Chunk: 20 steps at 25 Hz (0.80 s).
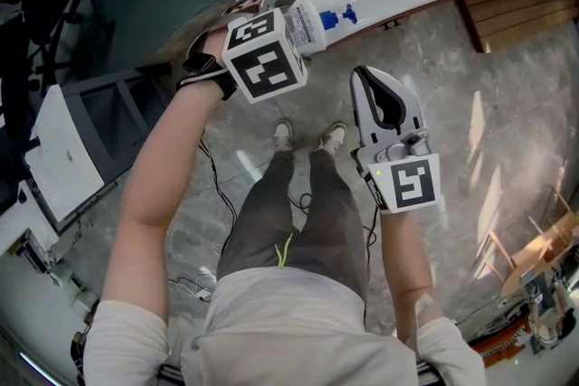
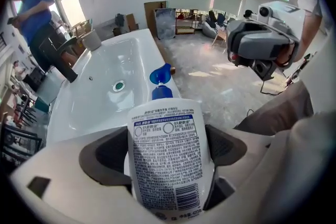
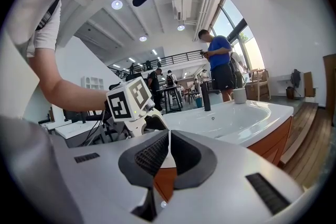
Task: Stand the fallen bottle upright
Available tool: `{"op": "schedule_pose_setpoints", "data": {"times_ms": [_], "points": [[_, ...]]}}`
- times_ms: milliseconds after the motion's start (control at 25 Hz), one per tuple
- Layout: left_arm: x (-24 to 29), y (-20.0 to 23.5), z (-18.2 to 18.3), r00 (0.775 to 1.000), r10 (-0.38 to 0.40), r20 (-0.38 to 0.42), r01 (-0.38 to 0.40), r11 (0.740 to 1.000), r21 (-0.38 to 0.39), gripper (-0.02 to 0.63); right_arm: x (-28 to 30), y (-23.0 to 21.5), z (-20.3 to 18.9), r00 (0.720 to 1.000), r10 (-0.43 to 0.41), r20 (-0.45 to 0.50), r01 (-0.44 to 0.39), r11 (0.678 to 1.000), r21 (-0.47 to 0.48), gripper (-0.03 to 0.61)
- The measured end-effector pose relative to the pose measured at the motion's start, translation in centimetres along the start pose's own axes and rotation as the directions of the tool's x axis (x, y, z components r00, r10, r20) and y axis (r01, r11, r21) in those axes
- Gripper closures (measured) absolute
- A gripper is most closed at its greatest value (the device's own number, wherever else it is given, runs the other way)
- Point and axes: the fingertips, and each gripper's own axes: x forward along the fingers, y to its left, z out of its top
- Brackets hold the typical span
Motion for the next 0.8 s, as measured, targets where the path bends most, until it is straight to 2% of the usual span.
{"op": "schedule_pose_setpoints", "data": {"times_ms": [160, 280, 400, 640, 720, 800], "points": [[0.1, 0.2, 0.1, 0.998, -0.058, 0.014, 0.059, 0.997, -0.041, 0.156, -0.1, -0.1, 0.1, 1.0, 0.001, 0.003, -0.001, 1.0, 0.005, 0.538], [0.0, 0.2, 0.4, 0.994, -0.07, 0.078, 0.076, 0.993, -0.087, 0.156, -0.2, 0.0, 0.0, 1.0, 0.003, 0.002, -0.003, 1.0, 0.005, 0.538], [-0.2, 0.3, 0.8, 0.986, -0.05, 0.157, 0.069, 0.991, -0.118, 0.156, -0.2, 0.1, 0.1, 1.0, 0.007, 0.004, -0.007, 1.0, 0.004, 0.538], [-1.0, 0.7, 1.0, 0.975, -0.009, 0.223, 0.04, 0.99, -0.133, 0.156, -0.4, -0.1, 0.2, 1.0, 0.01, 0.007, -0.01, 1.0, 0.001, 0.538], [-1.8, 1.2, 1.3, 0.963, 0.02, 0.269, 0.02, 0.989, -0.145, 0.156, -0.4, 0.0, 0.1, 1.0, 0.01, 0.006, -0.01, 1.0, -0.001, 0.538], [-2.9, 1.7, 1.8, 0.941, 0.053, 0.334, 0.002, 0.987, -0.162, 0.156, -0.3, 0.1, 0.1, 1.0, 0.009, 0.004, -0.009, 1.0, -0.002, 0.538]]}}
